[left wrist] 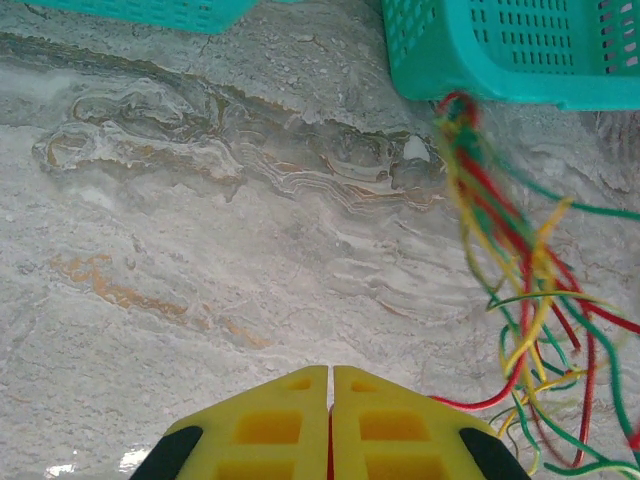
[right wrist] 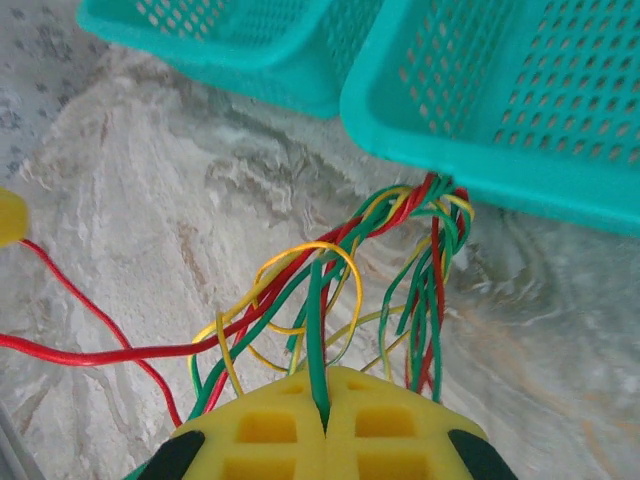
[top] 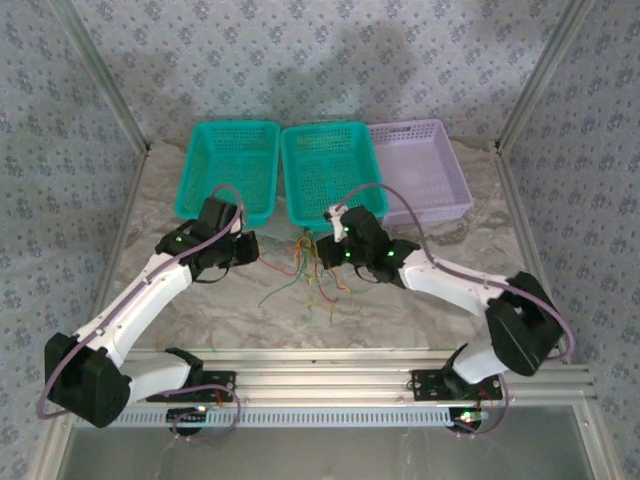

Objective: Untangle the cables

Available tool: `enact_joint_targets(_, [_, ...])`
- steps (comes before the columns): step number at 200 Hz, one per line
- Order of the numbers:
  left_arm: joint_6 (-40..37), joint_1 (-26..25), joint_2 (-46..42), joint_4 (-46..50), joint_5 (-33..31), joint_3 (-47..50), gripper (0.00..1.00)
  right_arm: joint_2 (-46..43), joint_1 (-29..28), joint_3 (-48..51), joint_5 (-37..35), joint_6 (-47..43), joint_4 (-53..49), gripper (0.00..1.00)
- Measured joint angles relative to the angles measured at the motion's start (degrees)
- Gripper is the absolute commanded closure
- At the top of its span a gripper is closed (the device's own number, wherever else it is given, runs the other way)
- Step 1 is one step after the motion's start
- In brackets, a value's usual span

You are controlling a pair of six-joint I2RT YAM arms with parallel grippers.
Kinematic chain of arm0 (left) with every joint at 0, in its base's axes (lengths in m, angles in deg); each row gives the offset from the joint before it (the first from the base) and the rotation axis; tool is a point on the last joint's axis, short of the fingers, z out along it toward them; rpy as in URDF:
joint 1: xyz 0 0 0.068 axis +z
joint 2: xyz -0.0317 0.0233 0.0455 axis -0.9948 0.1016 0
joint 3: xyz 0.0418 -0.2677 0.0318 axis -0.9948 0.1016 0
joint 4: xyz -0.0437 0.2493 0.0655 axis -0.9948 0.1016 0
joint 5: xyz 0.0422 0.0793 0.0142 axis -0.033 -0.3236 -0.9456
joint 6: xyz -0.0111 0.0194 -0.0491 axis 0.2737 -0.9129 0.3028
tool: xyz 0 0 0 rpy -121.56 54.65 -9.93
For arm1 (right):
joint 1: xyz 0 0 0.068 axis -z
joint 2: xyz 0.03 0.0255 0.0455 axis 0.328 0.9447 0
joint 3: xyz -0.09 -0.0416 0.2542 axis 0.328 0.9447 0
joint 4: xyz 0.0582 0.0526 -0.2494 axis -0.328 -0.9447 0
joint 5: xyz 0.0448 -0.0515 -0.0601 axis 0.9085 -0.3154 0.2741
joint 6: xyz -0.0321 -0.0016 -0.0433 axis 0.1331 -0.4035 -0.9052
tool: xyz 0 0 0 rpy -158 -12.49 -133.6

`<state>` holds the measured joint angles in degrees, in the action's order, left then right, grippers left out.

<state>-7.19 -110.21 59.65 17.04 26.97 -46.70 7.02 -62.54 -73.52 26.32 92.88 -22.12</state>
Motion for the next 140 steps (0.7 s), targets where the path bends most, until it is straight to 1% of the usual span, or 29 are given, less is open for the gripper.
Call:
enact_joint_targets(72, [-0.1,-0.3,-0.4,0.6,-0.7,-0.8,1.0,-18.5,6.4,2.0,-0.2,-2.1,-8.5,1.0])
enact_joint_targets(106, [-0.7,-0.3,1.0,1.3,-1.0,-3.1,1.0,-23.5,10.3,2.0,1.6,-2.1,-10.6,1.0])
enact_joint_targets(140, [-1.9,-0.3,2.4,2.3,-2.7,-5.4,1.0,-26.9,13.1,2.0,2.3,-2.1,-13.5,1.0])
